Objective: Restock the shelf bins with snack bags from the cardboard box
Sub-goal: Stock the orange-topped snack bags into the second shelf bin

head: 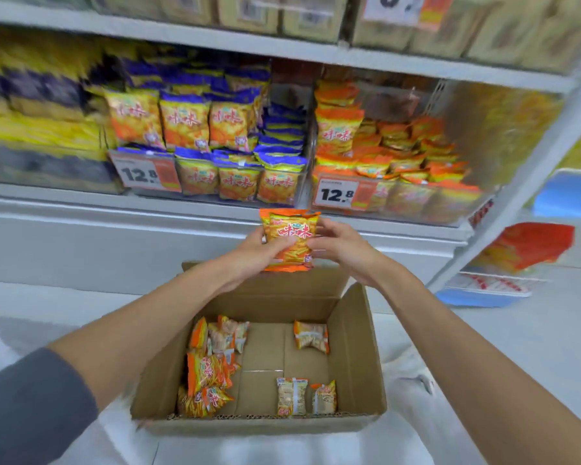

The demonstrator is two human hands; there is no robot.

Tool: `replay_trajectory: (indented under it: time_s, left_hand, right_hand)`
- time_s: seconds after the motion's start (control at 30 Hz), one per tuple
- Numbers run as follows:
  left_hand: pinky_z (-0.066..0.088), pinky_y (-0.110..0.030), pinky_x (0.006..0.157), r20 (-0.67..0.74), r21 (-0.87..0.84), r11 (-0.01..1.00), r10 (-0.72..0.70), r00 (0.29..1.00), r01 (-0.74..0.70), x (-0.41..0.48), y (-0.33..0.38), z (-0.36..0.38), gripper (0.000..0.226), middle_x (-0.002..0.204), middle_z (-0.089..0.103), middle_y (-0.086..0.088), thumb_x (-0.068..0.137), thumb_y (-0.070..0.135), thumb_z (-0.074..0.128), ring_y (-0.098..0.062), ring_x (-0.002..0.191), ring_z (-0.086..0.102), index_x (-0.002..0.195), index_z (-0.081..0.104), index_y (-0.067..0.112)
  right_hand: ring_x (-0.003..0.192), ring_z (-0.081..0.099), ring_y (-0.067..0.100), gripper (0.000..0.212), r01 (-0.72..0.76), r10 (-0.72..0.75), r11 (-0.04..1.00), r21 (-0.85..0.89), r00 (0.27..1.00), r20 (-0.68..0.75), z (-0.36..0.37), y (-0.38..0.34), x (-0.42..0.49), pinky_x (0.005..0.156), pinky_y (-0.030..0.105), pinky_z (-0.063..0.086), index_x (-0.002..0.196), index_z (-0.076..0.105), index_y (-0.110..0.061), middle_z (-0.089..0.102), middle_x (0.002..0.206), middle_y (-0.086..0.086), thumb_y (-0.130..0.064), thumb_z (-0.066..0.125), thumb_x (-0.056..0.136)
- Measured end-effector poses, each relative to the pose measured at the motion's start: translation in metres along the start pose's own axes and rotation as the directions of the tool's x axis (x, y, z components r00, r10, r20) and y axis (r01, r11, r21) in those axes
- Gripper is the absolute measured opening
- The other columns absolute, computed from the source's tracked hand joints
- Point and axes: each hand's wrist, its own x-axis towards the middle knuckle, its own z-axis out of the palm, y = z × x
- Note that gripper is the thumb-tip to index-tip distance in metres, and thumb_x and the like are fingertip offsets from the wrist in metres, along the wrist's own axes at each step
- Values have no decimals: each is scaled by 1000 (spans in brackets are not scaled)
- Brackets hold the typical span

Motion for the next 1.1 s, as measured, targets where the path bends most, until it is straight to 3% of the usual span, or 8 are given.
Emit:
replay_trajectory:
  time_s: [0.17,0.3,0.43,0.53,0.67,0.83,1.0,1.1]
  left_hand:
    - [46,-3,60,-35,224,943,260,965,-246,7,73,16,35,104,57,18,96,40,52,7,86,55,127,43,26]
    - [50,-33,96,32,454,812,397,917,-367,39,123,33,70,126,55,4,83,69,53,-14,114,54,135,38,25]
    - [36,-45,107,-63,798,541,514,855,-266,76,150,37,83,138,40,-6,82,73,49,-25,130,32,140,41,14]
    - [33,-42,110,-92,777,572,518,850,-264,91,153,25,92,143,33,-4,78,66,63,-23,134,26,147,35,12]
    - [34,-35,108,-100,721,630,507,856,-288,99,138,14,98,138,31,-3,73,56,75,-19,133,30,150,32,15]
    - [50,-31,87,-176,684,589,706,685,-430,99,125,16,91,121,45,3,71,47,81,-11,111,50,145,32,25]
    - [48,-24,72,-17,651,539,714,700,-535,98,123,10,72,116,57,11,76,47,77,-8,90,55,138,43,31]
    - [47,-25,69,-2,695,484,741,671,-532,96,124,5,55,106,65,11,81,42,73,-4,74,51,130,54,28]
  right_hand:
    - [107,54,13,74,106,-118,991,-80,981,-156,-30,-56,-15,90,28,47,147,32,-23,46,122,-1,-12,71,84]
    - [114,55,19,83,166,-199,978,-124,924,-327,-60,-86,-1,92,36,51,147,34,-17,51,132,2,-25,74,74]
    - [121,53,17,86,203,-247,968,-148,881,-404,-80,-92,24,98,38,49,146,39,-19,54,134,-4,-31,73,67]
    - [113,48,11,79,216,-281,954,-206,884,-375,-85,-85,43,79,16,46,151,26,-16,47,128,-4,-12,70,85]
    - [123,48,16,86,207,-284,947,-245,897,-339,-85,-76,59,84,24,45,151,21,-23,44,134,-1,-12,73,84]
    - [115,49,9,97,317,-402,905,-284,854,-330,-84,-80,62,64,11,50,151,12,-38,42,126,-8,-11,75,83]
    - [133,38,10,68,313,-502,793,-523,823,-268,-87,-72,64,104,33,44,145,35,-35,36,150,-13,-17,67,88]
    - [125,42,9,60,314,-471,840,-442,827,-307,-85,-73,64,87,24,48,138,42,-38,41,141,-13,-21,67,87]
